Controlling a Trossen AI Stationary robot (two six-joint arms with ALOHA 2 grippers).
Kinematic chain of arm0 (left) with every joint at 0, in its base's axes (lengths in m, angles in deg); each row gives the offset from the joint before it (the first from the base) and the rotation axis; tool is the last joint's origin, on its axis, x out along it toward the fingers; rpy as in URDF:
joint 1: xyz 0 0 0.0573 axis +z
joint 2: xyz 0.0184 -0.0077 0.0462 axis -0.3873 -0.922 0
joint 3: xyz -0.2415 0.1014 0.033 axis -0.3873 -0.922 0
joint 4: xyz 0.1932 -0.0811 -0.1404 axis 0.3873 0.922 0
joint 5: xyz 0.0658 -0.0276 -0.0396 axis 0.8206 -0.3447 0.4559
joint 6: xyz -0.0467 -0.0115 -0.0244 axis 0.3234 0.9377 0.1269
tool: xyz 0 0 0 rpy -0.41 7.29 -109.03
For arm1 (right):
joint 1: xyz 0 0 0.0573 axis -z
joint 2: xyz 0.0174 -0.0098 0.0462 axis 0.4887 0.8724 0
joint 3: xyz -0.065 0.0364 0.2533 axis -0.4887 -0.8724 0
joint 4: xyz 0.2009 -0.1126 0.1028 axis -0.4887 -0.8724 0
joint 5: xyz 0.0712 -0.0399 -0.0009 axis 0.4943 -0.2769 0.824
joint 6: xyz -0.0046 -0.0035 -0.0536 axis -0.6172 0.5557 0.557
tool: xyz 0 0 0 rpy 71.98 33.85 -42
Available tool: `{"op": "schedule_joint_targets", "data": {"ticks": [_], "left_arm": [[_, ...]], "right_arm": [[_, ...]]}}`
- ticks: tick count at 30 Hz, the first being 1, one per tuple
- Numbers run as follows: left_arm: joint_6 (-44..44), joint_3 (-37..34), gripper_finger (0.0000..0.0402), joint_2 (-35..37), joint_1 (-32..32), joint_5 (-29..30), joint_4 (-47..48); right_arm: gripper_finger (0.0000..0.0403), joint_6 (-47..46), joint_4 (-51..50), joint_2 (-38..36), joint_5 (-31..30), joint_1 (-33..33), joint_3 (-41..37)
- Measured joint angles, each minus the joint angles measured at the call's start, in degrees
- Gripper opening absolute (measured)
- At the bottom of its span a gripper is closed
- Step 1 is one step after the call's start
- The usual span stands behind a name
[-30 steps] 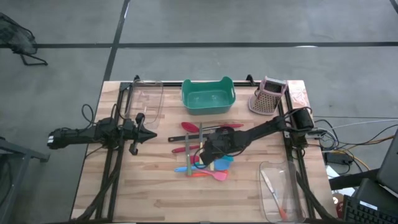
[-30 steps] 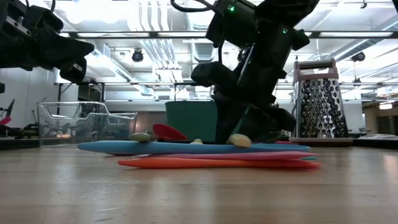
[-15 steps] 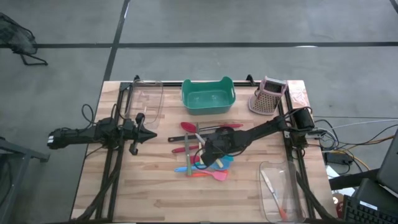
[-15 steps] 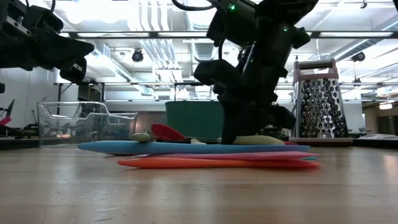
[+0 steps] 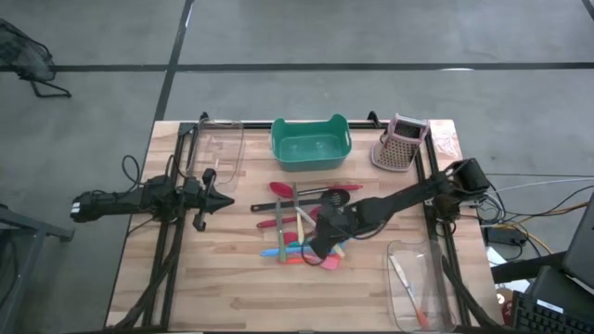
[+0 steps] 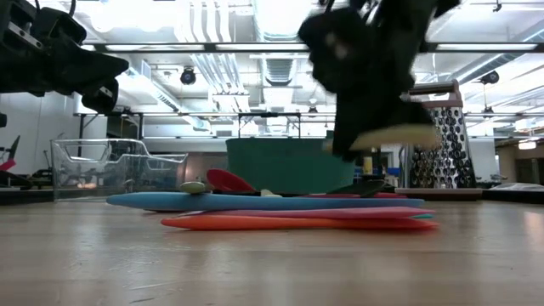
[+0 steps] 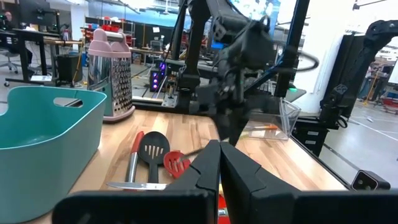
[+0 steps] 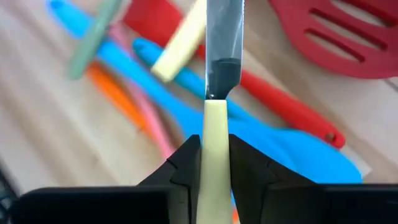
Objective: Pick & Place Kitchen Items
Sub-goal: Put the right yellow knife into the bottom transparent bin
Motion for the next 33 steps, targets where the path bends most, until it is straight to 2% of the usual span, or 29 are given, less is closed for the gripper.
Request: {"op": "schedule_joint_targets", "data": {"ticks": [3,9,17,23,30,33], "left_arm": [[0.0,0.0,0.0014,-0.2,0.0,0.0,0.0],[0.0,0.0,0.0014,-0.2,0.0,0.0,0.0],[0.0,0.0,0.0014,-0.3,0.0,0.0,0.0],[0.0,0.0,0.0014,-0.3,0.0,0.0,0.0],[0.0,0.0,0.0014,-0.3,0.0,0.0,0.1],[0.0,0.0,0.0014,-0.3,0.0,0.0,0.1]], "right_arm": [[0.0068,-0.1,-2.7,-3.7,-1.3,-2.3,0.0],[0.0054,-5.0,-14.8,-12.4,-3.2,-9.3,0.0],[0.0071,-25.7,-27.7,-21.4,-14.3,-24.4,0.0],[0.0053,-36.5,-31.0,-21.5,-16.8,-35.0,0.0],[0.007,-50.3,-31.0,-18.2,-17.9,-42.7,-0.1],[0.0064,-54.2,-30.9,-15.9,-17.9,-44.9,0.0]]}}
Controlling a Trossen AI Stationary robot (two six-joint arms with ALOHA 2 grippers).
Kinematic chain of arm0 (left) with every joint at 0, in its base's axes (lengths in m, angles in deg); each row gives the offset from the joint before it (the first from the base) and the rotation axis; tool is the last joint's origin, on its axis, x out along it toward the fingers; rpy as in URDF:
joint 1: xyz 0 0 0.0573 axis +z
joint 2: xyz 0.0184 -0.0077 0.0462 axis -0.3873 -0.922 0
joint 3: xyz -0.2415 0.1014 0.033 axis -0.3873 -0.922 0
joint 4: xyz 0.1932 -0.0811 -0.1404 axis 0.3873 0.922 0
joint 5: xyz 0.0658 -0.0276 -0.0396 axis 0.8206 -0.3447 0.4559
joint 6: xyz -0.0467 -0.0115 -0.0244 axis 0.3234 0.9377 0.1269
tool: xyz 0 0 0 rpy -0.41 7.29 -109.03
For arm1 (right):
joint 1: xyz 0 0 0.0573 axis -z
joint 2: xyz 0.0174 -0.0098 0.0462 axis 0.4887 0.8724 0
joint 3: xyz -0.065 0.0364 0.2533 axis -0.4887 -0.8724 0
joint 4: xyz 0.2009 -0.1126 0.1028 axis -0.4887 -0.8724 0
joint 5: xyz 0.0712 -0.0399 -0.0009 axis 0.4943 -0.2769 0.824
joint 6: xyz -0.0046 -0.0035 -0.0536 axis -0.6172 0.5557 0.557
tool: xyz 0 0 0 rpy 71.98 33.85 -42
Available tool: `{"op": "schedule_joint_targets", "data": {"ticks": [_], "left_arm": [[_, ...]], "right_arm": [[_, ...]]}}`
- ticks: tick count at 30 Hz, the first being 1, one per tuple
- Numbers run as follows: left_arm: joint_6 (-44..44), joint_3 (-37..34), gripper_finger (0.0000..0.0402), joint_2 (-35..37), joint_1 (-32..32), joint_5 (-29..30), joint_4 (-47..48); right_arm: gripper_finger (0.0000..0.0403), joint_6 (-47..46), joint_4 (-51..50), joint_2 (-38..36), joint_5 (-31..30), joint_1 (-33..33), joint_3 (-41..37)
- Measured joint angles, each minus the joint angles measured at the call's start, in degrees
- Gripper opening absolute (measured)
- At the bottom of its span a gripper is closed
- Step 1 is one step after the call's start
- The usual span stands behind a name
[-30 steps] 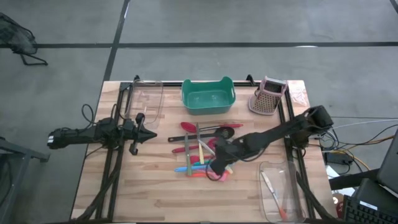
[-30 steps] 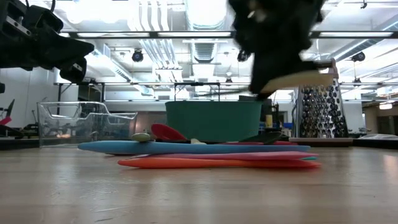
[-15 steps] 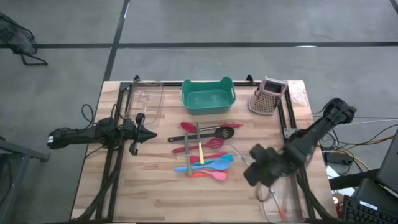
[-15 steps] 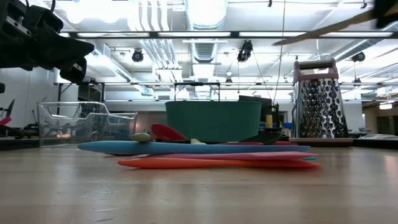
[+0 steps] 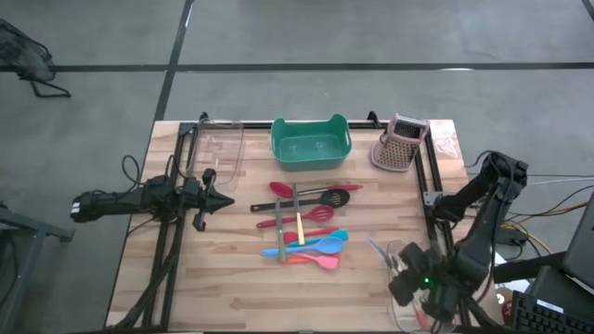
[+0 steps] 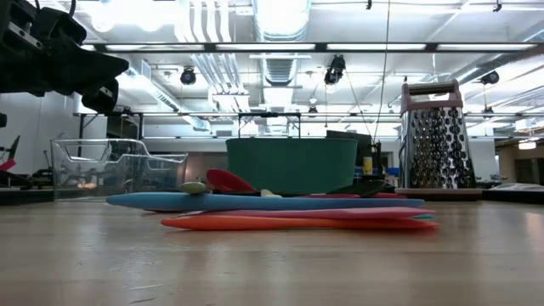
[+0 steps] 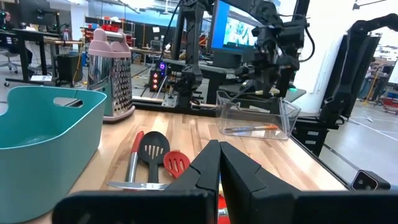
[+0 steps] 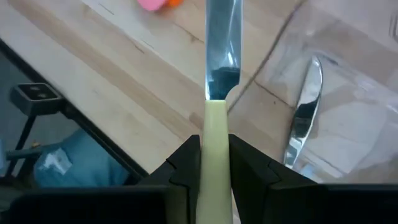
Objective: Pick & Place Kitchen Items
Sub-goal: Put the right yellow knife into the bottom transparent bin, then put the yellow knife into the bottom transparent bin
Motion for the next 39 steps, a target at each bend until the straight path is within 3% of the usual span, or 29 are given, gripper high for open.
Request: {"op": "schedule_joint_targets", "data": {"ticks": [6,13,20,29,39], "left_arm": [[0.0,0.0,0.0014,0.0,0.0,0.0,0.0],[0.0,0.0,0.0014,0.0,0.0,0.0,0.0],[0.0,0.0,0.0014,0.0,0.0,0.0,0.0],[0.0,0.0,0.0014,0.0,0.0,0.0,0.0],[0.0,0.0,0.0014,0.0,0.0,0.0,0.0]], "right_arm": [[0.0054,-4.4,0.6,3.9,0.0,-3.3,0.8],[0.0075,-9.2,0.5,9.4,0.2,-5.3,2.8],[0.0054,-9.3,0.7,13.7,1.9,-5.3,3.2],[0.011,-10.5,0.7,14.0,3.4,-5.2,3.1],[0.0132,-10.4,-1.0,12.2,3.5,-4.3,3.1]]}}
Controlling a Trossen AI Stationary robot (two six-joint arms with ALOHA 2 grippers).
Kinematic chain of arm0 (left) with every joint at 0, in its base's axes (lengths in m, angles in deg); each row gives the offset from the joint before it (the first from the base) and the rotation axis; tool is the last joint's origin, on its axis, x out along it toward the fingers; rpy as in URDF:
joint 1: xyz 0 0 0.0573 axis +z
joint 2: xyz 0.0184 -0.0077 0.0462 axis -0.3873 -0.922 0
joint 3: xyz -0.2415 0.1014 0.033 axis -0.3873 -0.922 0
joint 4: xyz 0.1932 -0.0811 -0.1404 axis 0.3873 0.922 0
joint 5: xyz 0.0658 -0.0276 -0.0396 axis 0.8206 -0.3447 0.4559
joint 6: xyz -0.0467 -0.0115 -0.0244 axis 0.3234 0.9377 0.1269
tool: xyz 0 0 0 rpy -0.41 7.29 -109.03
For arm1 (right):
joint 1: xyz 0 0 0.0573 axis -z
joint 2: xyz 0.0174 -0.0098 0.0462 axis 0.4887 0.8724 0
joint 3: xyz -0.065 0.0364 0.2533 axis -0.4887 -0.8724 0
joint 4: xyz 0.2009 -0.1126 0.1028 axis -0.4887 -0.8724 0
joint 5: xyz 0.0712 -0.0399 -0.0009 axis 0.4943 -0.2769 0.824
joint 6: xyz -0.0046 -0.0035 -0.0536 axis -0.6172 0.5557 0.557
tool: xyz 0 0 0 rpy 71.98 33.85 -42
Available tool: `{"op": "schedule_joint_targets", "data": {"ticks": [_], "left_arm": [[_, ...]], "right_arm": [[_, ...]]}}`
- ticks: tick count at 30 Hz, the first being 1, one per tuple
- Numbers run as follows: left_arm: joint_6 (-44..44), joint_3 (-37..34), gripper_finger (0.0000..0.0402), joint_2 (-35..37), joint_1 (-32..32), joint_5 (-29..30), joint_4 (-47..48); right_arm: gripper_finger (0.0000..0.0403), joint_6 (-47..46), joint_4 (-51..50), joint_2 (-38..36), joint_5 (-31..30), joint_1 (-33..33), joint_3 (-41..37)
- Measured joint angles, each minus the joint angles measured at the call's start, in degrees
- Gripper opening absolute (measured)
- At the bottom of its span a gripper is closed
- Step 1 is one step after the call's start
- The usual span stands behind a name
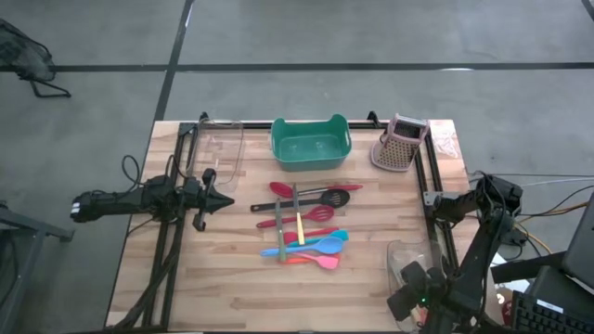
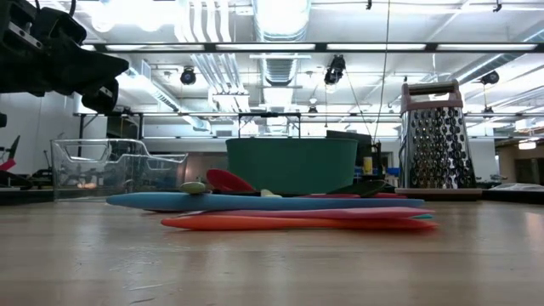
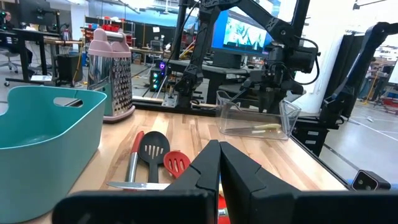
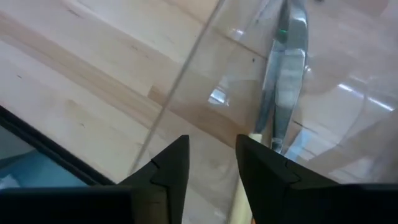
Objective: Pick & Place Kitchen Items
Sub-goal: Put the yellow knife into the bottom transparent bin
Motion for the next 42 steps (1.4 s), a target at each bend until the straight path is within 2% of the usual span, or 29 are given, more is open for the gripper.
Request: {"op": "schedule_joint_targets", "data": {"ticks": [6,9,13,17,30,36,42], "left_arm": [[0.0,0.0,0.0014,0.0,0.0,0.0,0.0],[0.0,0.0,0.0014,0.0,0.0,0.0,0.0],[0.0,0.0,0.0014,0.0,0.0,0.0,0.0],[0.0,0.0,0.0014,0.0,0.0,0.0,0.0],[0.0,0.0,0.0014,0.0,0.0,0.0,0.0],[0.0,0.0,0.0014,0.0,0.0,0.0,0.0],[0.0,0.0,0.0014,0.0,0.0,0.0,0.0]], "right_arm": [[0.0147,1.9,-2.8,-6.7,-0.2,2.3,0.0],[0.0153,5.7,-3.3,-10.2,-3.5,4.8,0.0],[0.016,15.2,-3.0,-13.6,-10.6,9.6,0.2],[0.0162,26.4,-1.8,-15.3,-13.0,16.1,0.6],[0.0116,61.1,18.9,-14.7,-12.3,37.6,0.6],[0.0088,70.2,27.8,-14.2,-12.6,44.5,0.5],[0.0059,71.6,36.5,-11.1,-12.5,48.1,0.3]]}}
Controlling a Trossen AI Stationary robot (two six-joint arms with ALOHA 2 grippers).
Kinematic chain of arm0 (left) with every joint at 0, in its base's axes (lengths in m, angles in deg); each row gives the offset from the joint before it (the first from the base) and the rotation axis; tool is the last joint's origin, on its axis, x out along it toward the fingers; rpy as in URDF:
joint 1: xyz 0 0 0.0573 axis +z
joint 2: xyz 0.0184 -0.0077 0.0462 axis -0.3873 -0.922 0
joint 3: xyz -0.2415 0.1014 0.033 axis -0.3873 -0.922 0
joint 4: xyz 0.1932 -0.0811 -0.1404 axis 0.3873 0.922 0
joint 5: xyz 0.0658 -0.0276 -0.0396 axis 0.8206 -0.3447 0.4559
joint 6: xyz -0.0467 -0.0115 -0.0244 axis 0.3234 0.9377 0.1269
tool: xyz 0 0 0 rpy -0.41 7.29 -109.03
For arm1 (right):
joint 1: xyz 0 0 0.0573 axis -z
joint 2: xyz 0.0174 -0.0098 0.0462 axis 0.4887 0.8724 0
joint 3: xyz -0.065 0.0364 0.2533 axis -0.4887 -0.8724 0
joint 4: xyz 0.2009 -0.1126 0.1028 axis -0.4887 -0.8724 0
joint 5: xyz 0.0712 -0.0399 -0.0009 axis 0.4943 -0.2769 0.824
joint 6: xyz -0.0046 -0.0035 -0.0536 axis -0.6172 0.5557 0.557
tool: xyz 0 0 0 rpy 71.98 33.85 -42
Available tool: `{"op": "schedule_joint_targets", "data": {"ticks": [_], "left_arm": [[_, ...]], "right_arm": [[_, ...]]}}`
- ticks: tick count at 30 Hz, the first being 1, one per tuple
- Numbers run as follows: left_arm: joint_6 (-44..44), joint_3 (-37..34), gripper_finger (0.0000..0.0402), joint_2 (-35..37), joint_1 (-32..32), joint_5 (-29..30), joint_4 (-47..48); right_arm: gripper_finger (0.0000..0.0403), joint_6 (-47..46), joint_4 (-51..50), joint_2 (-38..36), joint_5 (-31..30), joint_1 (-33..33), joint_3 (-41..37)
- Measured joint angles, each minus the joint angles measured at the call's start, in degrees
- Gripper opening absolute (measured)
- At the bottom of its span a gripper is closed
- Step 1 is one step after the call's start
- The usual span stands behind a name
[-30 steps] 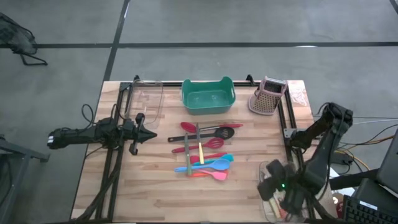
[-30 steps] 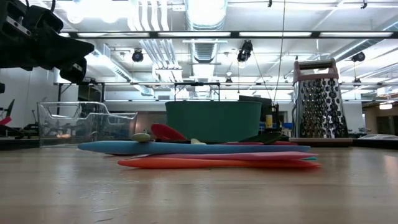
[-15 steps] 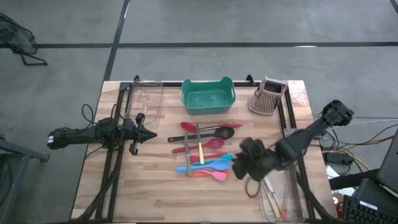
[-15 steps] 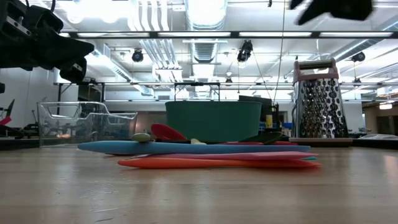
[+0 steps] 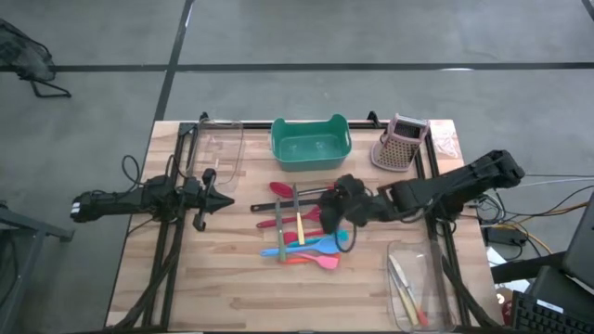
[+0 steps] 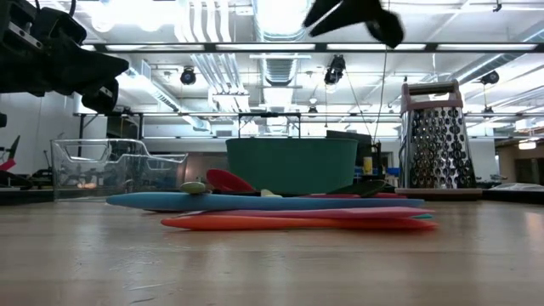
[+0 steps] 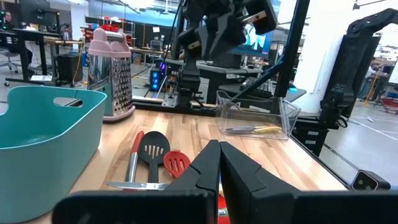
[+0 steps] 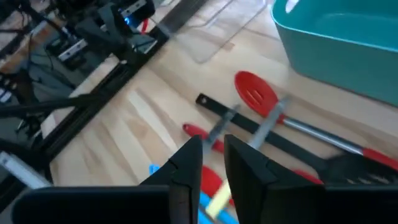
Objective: Pick & Place Kitchen Items
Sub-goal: Put the yellow knife into the bottom transparent bin
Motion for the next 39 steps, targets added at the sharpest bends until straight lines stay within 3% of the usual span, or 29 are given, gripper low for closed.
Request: {"op": "schedule_joint_targets", "data": {"ticks": [4,6,11,15,29,39], "left_arm": [[0.0,0.0,0.0014,-0.1,0.0,0.0,-0.1],[0.0,0.0,0.0014,-0.1,0.0,0.0,-0.1],[0.0,0.0,0.0014,-0.3,0.0,0.0,-0.1],[0.0,0.0,0.0014,-0.4,0.0,0.0,-0.1],[0.0,0.0,0.0014,-0.6,0.0,0.0,-0.1],[0.0,0.0,0.0014,-0.6,0.0,0.0,-0.1]], "right_arm": [[0.0045,4.1,11.7,6.8,0.9,1.1,0.0],[0.0041,5.7,13.8,10.2,5.0,2.3,1.3],[0.0047,3.0,12.9,18.2,15.2,5.1,4.6],[0.0069,-0.1,6.6,22.3,19.3,6.0,7.6],[0.0199,-4.9,-6.8,31.1,18.0,6.5,14.6],[0.023,-7.2,-7.3,31.9,15.6,6.6,14.6]]}}
